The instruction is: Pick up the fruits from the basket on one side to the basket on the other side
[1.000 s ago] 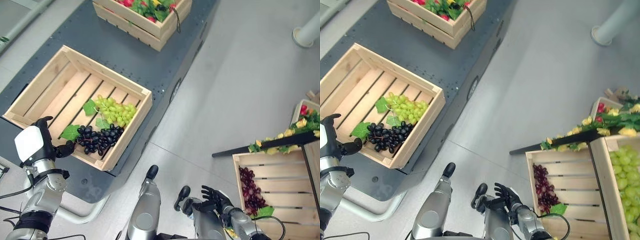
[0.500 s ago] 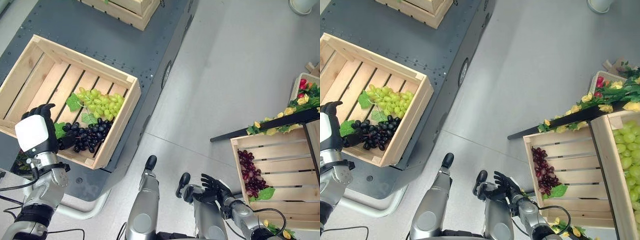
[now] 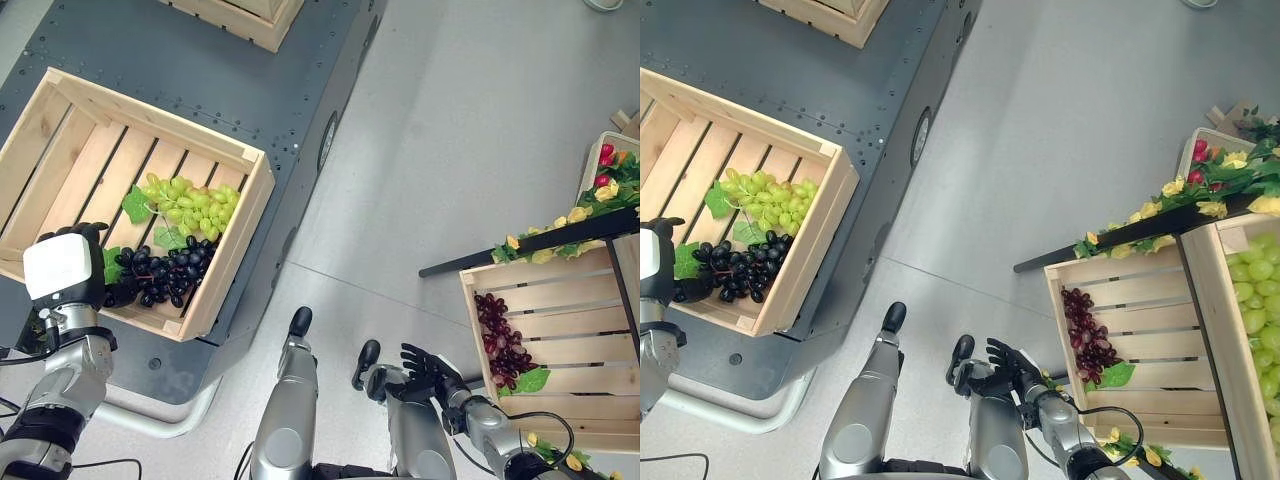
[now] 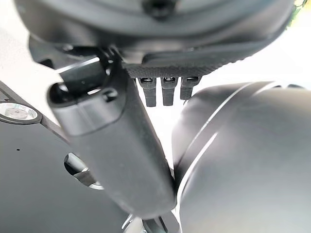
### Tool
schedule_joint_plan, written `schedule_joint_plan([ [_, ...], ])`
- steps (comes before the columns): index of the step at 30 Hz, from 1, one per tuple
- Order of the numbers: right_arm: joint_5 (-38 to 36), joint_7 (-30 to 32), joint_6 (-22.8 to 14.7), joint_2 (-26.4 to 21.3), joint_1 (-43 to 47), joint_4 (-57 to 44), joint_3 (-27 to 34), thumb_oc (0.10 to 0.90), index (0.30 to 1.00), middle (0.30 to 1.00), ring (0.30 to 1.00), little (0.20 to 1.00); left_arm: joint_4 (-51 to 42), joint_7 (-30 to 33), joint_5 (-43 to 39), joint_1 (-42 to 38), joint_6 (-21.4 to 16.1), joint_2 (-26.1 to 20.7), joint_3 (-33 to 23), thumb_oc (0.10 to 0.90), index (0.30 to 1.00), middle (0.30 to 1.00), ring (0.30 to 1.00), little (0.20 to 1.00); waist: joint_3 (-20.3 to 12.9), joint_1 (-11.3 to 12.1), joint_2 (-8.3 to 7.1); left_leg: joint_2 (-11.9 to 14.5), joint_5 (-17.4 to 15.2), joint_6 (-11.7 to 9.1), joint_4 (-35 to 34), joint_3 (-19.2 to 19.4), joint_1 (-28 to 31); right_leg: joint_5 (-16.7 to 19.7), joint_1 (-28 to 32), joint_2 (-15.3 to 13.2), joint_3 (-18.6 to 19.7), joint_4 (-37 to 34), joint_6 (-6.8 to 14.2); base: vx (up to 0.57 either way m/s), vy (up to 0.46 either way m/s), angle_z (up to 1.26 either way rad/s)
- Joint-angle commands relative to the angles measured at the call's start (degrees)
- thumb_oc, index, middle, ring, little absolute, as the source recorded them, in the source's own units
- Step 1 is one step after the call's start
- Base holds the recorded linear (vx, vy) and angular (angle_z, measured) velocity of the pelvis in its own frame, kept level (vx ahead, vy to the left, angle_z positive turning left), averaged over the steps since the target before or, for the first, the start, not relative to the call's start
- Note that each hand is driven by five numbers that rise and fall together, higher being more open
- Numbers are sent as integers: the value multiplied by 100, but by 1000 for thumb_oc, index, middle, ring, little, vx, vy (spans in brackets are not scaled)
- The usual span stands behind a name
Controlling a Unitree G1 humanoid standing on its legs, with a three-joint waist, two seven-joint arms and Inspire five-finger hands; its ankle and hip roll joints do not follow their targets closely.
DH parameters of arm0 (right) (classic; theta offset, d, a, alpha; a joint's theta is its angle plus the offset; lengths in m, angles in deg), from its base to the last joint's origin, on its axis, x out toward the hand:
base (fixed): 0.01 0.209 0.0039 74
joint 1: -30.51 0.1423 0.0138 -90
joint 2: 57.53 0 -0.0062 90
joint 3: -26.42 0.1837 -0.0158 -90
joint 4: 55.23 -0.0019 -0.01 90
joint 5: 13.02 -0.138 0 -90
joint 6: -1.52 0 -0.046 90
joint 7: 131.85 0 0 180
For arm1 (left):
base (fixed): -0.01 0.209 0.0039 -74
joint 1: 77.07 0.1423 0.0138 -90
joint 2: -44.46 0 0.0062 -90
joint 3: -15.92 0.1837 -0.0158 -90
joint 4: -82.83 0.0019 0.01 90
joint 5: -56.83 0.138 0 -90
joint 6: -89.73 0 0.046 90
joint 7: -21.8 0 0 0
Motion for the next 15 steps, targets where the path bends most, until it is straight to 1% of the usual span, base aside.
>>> schedule_joint_plan([
  [1, 19, -294, 28, -241, -388, -83, -245, 800, 900, 900, 900, 900, 66, -23, 329, -166, 120, -725, -381, 800, 900, 900, 900, 900, 44, -156, 84, -471, -107, 573, 313, 631, -397, 310, 477, 532, -128, -483, -364, -2, -31, 1],
  [2, -11, -314, 11, -226, -392, -89, -273, 800, 900, 900, 900, 900, 100, -182, 410, -247, 67, -805, -321, 800, 900, 900, 900, 900, 44, -157, 48, -450, -94, 563, 290, 628, -411, 331, 489, 542, -134, -537, -352, 0, 0, 0],
  [7, -73, -303, 7, -189, -413, -104, -266, 800, 900, 900, 900, 900, 96, -543, 504, -363, -7, -1018, -225, 800, 900, 900, 900, 900, 44, -149, 18, -434, -70, 545, 223, 611, -410, 360, 550, 568, -151, -665, -343, -2, -11, 2],
  [8, -65, -323, 19, -207, -400, -119, -266, 800, 900, 900, 900, 900, 98, -643, 615, -425, -92, -1116, -167, 800, 900, 900, 900, 900, 44, -158, 14, -433, -62, 539, 206, 602, -415, 367, 565, 585, -141, -702, -344, 0, 0, 0],
  [12, -99, -354, 22, -225, -377, -135, -269, 800, 900, 900, 900, 900, 48, -602, 813, -568, -13, -1235, 2, 800, 900, 900, 900, 900, 44, -166, 3, -425, -65, 542, 213, 609, -440, 370, 574, 608, -146, -720, -351, -3, -2, 2],
  [13, -130, -353, 10, -230, -369, -113, -284, 800, 900, 900, 900, 900, 95, -558, 863, -631, -43, -1272, 57, 800, 900, 900, 900, 900, 44, -171, -5, -421, -78, 542, 231, 616, -444, 368, 577, 615, -149, -714, -354, -11, -9, 8],
  [15, -162, -364, -44, -223, -351, -56, -311, 800, 900, 900, 900, 900, 137, -461, 955, -790, 60, -1295, 228, 800, 900, 900, 900, 900, 44, -174, -31, -403, -86, 542, 263, 616, -461, 375, 582, 625, -152, -700, -348, -8, -8, 6],
])
